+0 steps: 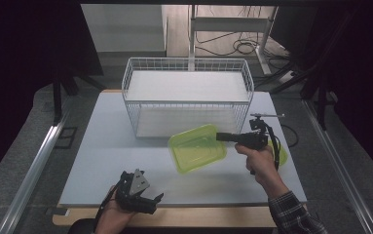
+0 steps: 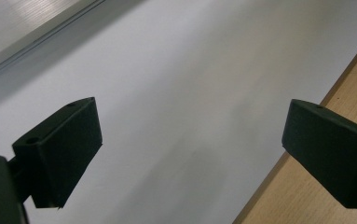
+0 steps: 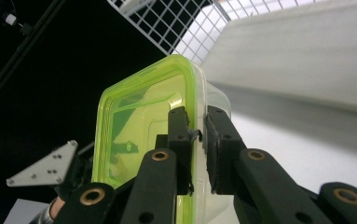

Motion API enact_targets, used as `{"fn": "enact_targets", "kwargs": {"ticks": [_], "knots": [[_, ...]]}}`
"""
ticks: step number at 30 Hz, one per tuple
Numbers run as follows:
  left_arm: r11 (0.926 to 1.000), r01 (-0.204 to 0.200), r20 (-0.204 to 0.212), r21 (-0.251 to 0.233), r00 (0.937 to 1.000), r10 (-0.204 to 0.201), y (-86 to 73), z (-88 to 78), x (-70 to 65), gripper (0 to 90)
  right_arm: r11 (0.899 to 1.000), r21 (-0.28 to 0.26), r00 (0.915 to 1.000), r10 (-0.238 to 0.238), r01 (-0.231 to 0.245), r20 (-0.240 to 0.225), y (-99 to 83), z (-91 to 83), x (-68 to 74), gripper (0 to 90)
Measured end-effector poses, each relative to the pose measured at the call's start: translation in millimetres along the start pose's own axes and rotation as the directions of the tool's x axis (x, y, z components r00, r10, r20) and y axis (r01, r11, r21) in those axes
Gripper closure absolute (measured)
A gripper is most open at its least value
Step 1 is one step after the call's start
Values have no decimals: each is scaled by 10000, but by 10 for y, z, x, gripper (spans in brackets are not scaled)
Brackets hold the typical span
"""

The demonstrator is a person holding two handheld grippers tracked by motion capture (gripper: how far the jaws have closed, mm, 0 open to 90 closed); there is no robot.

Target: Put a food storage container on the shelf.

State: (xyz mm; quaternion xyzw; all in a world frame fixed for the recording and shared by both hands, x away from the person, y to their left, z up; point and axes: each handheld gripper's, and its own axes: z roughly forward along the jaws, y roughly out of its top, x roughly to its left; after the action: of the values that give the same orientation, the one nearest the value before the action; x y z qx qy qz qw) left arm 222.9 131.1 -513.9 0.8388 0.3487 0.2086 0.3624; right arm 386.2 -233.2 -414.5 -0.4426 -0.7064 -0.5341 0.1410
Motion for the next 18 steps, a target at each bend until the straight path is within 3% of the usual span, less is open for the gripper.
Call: {"fn": "enact_targets", "kwargs": {"ticks": [18], "knots": [[9999,-25,-3,153,10000,25,-5,14,-2,46,9967,-801,9999,95,-103,-104,530,-73,229,813]]}}
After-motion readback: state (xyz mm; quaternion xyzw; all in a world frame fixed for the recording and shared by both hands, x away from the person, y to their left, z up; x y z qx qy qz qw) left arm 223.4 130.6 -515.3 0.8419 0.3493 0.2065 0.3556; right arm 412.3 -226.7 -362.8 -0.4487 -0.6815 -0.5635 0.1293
